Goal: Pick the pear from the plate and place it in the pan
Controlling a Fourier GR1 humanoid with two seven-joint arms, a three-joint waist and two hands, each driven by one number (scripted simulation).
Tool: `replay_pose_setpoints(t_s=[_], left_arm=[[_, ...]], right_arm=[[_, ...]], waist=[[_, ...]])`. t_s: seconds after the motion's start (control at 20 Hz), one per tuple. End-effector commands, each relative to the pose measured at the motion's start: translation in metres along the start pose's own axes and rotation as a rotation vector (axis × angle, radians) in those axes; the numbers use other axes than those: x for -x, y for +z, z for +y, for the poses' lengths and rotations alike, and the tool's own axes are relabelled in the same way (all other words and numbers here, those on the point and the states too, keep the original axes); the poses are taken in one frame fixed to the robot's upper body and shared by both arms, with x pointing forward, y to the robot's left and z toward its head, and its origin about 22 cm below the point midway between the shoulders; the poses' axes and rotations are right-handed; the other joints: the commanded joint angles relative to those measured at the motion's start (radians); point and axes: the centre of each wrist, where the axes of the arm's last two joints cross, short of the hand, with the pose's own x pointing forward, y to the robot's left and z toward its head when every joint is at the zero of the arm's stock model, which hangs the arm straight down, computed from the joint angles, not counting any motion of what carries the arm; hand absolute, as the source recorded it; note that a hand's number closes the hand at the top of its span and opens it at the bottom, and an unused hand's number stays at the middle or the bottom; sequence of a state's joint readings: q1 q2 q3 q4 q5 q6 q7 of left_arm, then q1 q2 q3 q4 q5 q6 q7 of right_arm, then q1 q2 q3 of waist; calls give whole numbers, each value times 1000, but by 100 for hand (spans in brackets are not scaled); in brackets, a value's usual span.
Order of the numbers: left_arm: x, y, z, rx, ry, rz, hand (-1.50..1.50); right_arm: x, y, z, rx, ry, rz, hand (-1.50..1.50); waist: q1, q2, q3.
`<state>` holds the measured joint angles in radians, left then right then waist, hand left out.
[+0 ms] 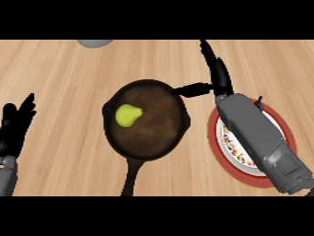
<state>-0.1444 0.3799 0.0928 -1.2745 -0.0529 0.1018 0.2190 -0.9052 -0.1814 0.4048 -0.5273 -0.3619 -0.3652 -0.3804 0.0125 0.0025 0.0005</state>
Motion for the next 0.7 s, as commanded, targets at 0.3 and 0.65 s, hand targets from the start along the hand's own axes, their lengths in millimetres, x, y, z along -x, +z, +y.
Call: replay_pose_setpoints(t_s=[0.3, 0.65], left_arm=[[-8, -7, 18, -18, 5, 14, 0], [12, -2, 14, -7, 1, -4, 0]], right_arm=[[14, 14, -154, -44, -4, 4, -150], [32, 42, -225, -75, 9, -2, -150]], waist=[[-17, -3, -1], [-7, 2, 0]])
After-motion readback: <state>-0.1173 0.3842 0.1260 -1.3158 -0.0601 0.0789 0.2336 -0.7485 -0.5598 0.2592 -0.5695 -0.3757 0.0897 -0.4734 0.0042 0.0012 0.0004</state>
